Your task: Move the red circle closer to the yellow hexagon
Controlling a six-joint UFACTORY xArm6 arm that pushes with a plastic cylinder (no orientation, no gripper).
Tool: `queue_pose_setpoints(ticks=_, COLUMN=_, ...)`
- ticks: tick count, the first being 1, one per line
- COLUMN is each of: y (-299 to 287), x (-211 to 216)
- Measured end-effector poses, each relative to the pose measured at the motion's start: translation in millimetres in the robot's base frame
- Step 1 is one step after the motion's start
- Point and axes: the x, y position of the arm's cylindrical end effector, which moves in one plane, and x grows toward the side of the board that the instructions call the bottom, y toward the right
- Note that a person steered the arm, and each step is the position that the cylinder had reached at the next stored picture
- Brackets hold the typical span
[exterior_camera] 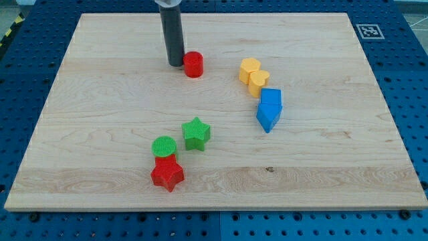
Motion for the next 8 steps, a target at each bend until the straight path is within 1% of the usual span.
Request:
queue_pose_setpoints(ticks=1, y=24.5, x=8.6)
queue_pose_setpoints(ticks=2, y=36.0, x=8.6)
queue_pose_setpoints(ticks=3, y=12.2, x=9.0)
queue_pose_setpoints(ticks=4, y=2.4, x=16.3)
queue_pose_setpoints(ticks=6, y=33.1, x=17.2)
queue_pose_setpoints(ticks=8, y=39.8, x=17.2)
